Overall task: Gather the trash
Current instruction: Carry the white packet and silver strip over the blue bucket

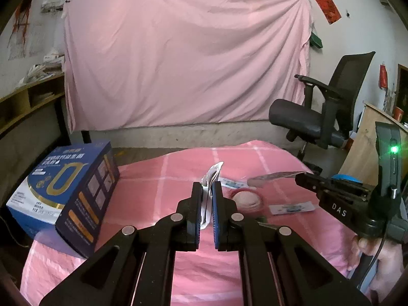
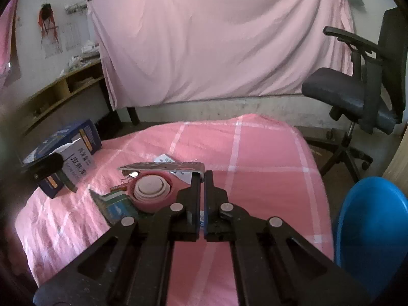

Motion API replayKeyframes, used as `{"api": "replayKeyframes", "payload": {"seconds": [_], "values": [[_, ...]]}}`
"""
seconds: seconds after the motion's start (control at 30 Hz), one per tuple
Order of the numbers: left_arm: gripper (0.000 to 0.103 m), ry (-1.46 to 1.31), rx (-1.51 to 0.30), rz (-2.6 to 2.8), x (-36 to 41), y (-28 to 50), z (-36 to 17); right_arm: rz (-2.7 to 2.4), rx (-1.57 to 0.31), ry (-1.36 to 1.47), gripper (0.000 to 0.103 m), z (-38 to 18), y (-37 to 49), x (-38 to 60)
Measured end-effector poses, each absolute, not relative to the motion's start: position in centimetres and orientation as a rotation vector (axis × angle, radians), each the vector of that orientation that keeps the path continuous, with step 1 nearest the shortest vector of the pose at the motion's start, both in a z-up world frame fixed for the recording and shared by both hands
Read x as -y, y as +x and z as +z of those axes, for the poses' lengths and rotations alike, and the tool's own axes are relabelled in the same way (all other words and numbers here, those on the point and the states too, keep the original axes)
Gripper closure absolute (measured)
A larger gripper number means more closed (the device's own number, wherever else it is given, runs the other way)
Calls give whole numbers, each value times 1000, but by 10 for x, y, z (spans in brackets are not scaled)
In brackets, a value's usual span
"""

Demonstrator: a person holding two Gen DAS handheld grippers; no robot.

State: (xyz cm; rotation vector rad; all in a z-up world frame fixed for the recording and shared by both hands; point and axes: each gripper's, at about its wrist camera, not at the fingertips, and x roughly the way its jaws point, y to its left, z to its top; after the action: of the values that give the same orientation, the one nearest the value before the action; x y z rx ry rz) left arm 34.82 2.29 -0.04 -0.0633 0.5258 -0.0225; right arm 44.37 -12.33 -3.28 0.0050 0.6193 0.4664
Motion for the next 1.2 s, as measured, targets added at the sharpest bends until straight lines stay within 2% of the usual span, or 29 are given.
{"api": "replayKeyframes", "payload": {"seconds": [0.17, 0.37, 0.77, 1.0, 1.2], "values": [[98, -52, -503, -39, -5, 345, 8, 471, -566, 62, 77, -22, 435, 142], [98, -70, -447, -80, 17, 345, 27, 423, -413, 127, 77, 4, 410, 178], [97, -29, -316, -278, 117, 349, 63, 163, -150, 155, 77, 41, 354, 272], [97, -6, -337, -418, 190, 363, 56, 7, -178, 217, 77, 30, 342, 344], [97, -1, -421, -509, 246, 382, 41, -92, -289, 275, 77, 6, 345, 390]]}}
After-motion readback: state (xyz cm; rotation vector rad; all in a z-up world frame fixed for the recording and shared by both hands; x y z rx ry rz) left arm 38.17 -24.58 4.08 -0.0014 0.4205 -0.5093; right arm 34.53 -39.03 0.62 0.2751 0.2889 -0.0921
